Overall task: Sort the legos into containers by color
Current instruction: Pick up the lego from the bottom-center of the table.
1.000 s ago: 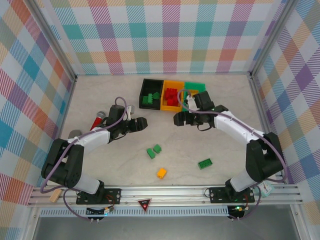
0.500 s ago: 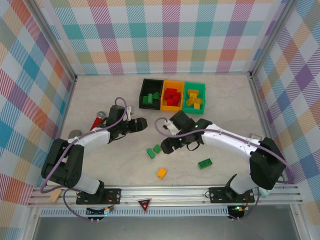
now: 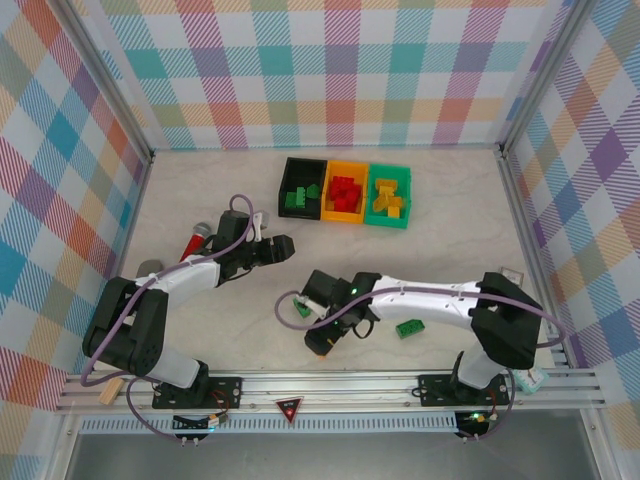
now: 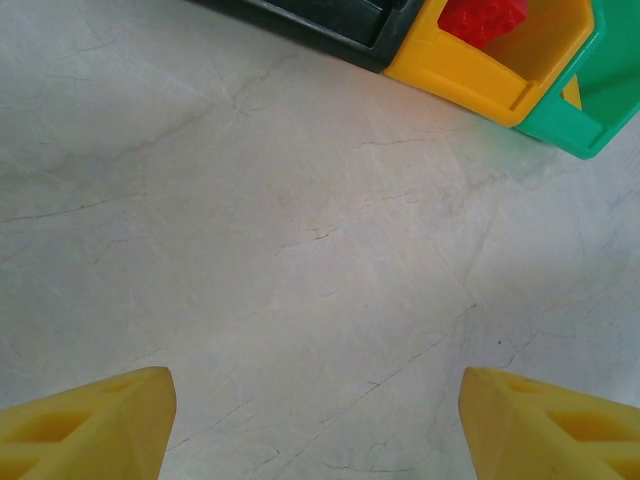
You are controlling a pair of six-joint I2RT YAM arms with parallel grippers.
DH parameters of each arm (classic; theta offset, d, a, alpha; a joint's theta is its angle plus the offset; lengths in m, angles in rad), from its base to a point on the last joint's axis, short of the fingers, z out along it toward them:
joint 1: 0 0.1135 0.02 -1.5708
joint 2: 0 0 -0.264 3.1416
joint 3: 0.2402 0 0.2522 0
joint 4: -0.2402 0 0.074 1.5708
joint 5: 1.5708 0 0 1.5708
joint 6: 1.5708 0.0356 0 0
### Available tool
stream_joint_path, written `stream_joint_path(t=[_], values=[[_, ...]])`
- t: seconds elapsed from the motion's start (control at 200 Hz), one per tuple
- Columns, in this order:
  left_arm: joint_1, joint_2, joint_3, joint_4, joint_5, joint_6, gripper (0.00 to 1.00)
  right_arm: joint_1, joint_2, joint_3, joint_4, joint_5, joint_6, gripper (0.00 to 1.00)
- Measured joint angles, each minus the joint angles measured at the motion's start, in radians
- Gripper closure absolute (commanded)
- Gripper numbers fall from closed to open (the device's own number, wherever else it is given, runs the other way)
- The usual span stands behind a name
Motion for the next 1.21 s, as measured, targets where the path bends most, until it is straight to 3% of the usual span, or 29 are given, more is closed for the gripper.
stream_joint_path(t=[0.18, 0.375, 0.575, 0.87, 1.205], values=[[0.000, 0.006, 0.000, 0.000, 0.000, 0.000, 0.25, 0.078, 0.048, 0.000, -0.018, 0.052, 0.022, 0.16], [0.000, 0.018, 0.000, 0.003, 0.000, 0.000, 0.25, 0.097, 0.111, 0.003, -0.020, 0.087, 0.043, 0.18], [0.000, 0.026, 0.000, 0.004, 0.000, 0.000, 0.25, 0.101, 0.184, 0.045, -0.005, 0.119, 0.081, 0.28], [0.000, 0.028, 0.000, 0.003, 0.000, 0.000, 0.25, 0.101, 0.187, 0.051, 0.002, 0.142, 0.103, 0.51], [0.000, 0.041, 0.000, 0.004, 0.000, 0.000, 0.25, 0.105, 0.185, 0.051, 0.010, 0.148, 0.110, 0.59]])
